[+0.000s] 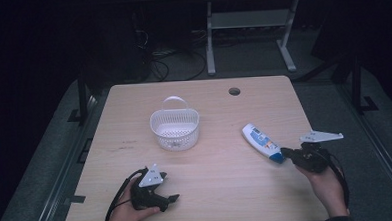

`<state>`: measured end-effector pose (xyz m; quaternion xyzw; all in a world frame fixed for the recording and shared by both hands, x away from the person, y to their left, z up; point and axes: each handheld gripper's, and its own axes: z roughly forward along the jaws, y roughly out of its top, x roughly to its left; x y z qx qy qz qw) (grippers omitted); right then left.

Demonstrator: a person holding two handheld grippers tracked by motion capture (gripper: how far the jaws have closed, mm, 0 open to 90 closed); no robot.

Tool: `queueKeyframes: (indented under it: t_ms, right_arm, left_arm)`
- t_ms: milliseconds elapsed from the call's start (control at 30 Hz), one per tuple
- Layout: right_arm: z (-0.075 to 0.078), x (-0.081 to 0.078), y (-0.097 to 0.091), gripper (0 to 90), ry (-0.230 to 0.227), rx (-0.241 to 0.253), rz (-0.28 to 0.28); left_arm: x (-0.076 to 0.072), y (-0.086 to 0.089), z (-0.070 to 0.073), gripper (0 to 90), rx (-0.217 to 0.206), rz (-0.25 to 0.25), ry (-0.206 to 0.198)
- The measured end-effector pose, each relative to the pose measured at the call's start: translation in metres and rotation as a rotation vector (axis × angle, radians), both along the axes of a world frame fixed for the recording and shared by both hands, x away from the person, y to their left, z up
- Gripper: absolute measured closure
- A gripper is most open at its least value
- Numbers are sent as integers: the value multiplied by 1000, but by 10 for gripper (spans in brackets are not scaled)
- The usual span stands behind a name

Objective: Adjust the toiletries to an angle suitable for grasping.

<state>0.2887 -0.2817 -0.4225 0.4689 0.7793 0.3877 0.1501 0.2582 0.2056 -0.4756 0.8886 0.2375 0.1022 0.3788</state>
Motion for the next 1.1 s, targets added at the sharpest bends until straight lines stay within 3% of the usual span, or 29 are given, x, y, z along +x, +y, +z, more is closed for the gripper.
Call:
queueKeyframes:
  t_ms: [67,300,600,1100]
  right_arm:
    - [1,9,2,896,20,6,0]
    - [4,22,7,894,11,7,8]
    - [4,42,11,887,34,37,1]
    - [7,65,22,897,20,38,12]
  left_arm:
    - [0,0,0,131,-3,2,0]
    - [0,0,0,131,-3,1,1]
    - [0,0,0,131,0,-6,0]
    - [-1,1,0,131,1,-9,2]
